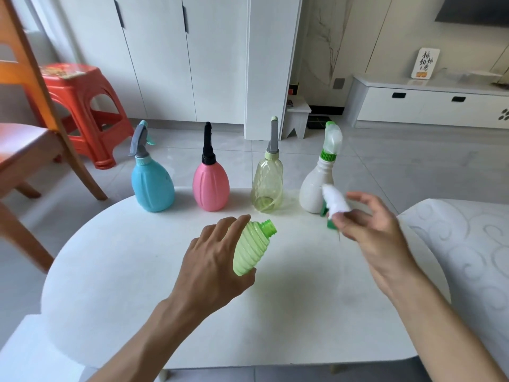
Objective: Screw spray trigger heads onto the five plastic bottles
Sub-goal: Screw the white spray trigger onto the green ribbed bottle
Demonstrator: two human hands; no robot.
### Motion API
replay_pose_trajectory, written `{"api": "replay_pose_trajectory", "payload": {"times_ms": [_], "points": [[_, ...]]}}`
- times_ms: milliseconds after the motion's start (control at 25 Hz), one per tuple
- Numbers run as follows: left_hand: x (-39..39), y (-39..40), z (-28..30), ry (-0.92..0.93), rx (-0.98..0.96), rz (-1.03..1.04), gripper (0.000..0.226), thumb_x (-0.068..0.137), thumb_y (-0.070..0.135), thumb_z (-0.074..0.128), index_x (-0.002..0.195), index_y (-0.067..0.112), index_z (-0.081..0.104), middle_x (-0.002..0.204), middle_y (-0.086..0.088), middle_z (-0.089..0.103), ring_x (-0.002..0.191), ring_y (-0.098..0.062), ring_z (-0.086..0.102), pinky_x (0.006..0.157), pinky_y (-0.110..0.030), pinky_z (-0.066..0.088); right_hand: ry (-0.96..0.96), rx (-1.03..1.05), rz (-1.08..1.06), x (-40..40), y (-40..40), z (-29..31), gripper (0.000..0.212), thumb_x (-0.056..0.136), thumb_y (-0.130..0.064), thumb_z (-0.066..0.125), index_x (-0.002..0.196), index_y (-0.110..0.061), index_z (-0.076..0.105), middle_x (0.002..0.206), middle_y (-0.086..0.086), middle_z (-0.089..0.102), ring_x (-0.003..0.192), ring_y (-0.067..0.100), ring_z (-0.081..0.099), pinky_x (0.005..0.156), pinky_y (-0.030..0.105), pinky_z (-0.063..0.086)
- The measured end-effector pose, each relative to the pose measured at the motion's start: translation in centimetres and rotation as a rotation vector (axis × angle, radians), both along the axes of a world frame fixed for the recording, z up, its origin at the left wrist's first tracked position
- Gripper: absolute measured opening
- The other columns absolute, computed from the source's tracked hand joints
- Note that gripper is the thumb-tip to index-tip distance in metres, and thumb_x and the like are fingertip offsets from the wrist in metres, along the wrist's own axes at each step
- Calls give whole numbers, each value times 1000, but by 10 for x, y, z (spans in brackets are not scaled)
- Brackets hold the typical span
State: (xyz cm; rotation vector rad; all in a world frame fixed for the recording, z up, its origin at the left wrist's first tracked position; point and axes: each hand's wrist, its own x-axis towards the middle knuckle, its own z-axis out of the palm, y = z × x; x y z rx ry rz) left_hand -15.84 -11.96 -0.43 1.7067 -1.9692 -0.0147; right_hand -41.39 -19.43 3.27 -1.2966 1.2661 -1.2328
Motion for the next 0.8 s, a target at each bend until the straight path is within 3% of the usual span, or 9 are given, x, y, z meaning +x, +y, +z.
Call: {"api": "replay_pose_trajectory", "payload": {"times_ms": [80, 200, 360, 680, 800], "points": [[2, 0, -1, -6, 15, 7, 93, 63, 42, 81, 145, 20, 43, 133, 0, 58, 107, -29, 58, 82, -44, 54, -381, -42, 8, -5, 0, 15, 43, 80, -8, 72, 120, -22, 62, 91, -1, 78, 83, 12, 72, 75, 21, 56], [5, 2, -3, -10, 29, 8, 93, 63, 42, 82, 146, 20, 43, 134, 1, 58, 109, -29, 59, 83, -43, 54, -607, -29, -46, -9, 1, 21, 50, 88, -7, 64, 137, -14, 53, 107, 8, 75, 99, 26, 71, 87, 33, 54], [5, 3, -5, 2, 32, 8, 93, 62, 41, 82, 145, 20, 45, 134, 2, 58, 108, -27, 59, 83, -42, 54, -636, -6, -121, -3, 1, 18, 47, 95, -4, 58, 140, -13, 50, 107, 8, 75, 106, 30, 67, 87, 34, 52], [-2, 1, -4, 19, -8, -45, 92, 62, 42, 82, 144, 20, 46, 133, 2, 59, 108, -26, 60, 83, -41, 55, -513, -22, -110, 8, 7, 12, 47, 93, 0, 61, 136, -17, 52, 117, 18, 71, 107, 32, 67, 86, 35, 51], [-6, 2, -4, 19, -9, -83, 93, 63, 43, 82, 145, 21, 45, 135, 3, 58, 110, -25, 59, 85, -40, 54, -503, 13, -36, 25, 13, 4, 50, 91, 5, 60, 136, -15, 51, 107, 13, 74, 97, 29, 71, 85, 34, 50]]}}
